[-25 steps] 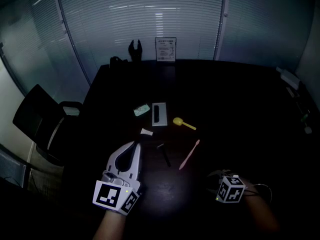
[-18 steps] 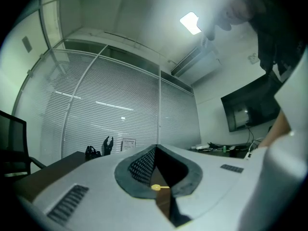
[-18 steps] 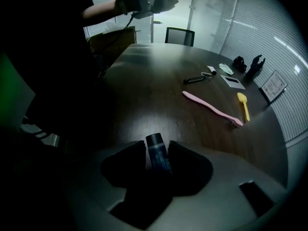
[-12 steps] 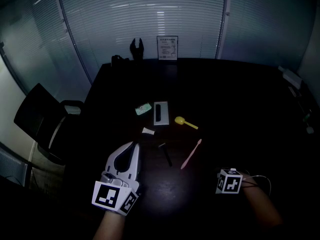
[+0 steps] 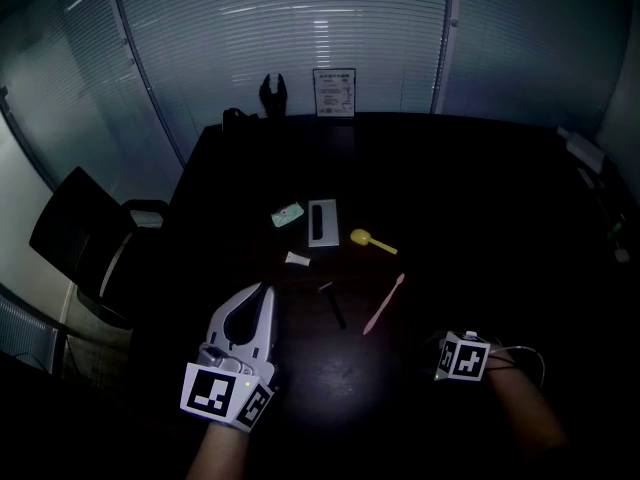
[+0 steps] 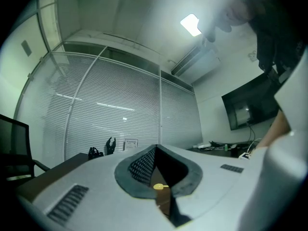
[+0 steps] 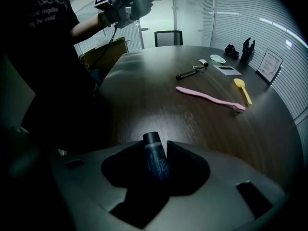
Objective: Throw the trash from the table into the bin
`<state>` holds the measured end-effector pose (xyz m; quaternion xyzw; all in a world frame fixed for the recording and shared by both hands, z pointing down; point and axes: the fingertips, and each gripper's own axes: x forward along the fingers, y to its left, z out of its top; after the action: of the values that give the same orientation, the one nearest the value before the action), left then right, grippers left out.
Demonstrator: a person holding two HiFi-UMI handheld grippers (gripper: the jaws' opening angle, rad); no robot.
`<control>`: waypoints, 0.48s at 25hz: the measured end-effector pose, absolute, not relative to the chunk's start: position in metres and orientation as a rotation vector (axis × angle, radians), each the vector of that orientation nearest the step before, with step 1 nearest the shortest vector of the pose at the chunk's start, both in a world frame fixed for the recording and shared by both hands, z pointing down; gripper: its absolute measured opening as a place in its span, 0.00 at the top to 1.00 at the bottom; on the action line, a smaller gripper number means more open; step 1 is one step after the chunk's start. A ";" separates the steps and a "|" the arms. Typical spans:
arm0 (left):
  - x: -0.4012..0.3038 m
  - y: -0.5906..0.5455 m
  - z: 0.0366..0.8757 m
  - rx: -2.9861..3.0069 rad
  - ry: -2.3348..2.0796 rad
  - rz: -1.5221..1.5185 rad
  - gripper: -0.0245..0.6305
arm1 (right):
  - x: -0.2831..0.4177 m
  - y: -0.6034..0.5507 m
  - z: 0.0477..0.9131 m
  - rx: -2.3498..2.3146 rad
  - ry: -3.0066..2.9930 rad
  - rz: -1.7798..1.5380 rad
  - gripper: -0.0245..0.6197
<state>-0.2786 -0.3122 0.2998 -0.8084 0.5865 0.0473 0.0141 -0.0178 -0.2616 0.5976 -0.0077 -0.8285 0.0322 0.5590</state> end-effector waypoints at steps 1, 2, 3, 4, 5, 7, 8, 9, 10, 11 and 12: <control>-0.280 -0.312 0.300 -2.515 1.830 0.148 0.96 | -0.018 -0.262 0.597 -0.010 -1.942 0.084 0.73; -0.280 -0.311 0.300 -2.514 1.833 0.150 0.96 | -0.019 -0.262 0.594 0.007 -1.926 0.092 0.74; -0.281 -0.310 0.300 -2.513 1.834 0.152 0.96 | -0.021 -0.264 0.588 0.032 -1.909 0.096 0.75; -0.280 -0.310 0.300 -2.513 1.833 0.154 0.96 | -0.023 -0.265 0.581 0.056 -1.895 0.093 0.76; -0.280 -0.310 0.299 -2.514 1.832 0.156 0.96 | -0.023 -0.266 0.579 0.069 -1.887 0.084 0.77; -0.281 -0.310 0.299 -2.514 1.833 0.162 0.96 | -0.020 -0.267 0.589 0.078 -1.880 0.071 0.78; -0.281 -0.311 0.299 -2.513 1.835 0.165 0.96 | -0.018 -0.267 0.592 0.086 -1.877 0.068 0.79; -0.282 -0.311 0.300 -2.513 1.837 0.169 0.96 | -0.018 -0.267 0.594 0.098 -1.877 0.065 0.79; -0.281 -0.311 0.301 -2.513 1.838 0.171 0.96 | -0.019 -0.267 0.594 0.112 -1.879 0.061 0.79; -0.281 -0.311 0.301 -2.514 1.837 0.173 0.96 | -0.020 -0.267 0.594 0.125 -1.884 0.057 0.80; -0.280 -0.312 0.301 -2.516 1.835 0.175 0.96 | -0.021 -0.267 0.593 0.137 -1.891 0.059 0.80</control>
<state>-0.2798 -0.3116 0.3013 -0.8066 0.5884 0.0560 0.0111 -0.0210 -0.2669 0.5934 0.0587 -0.8099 0.0253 0.5831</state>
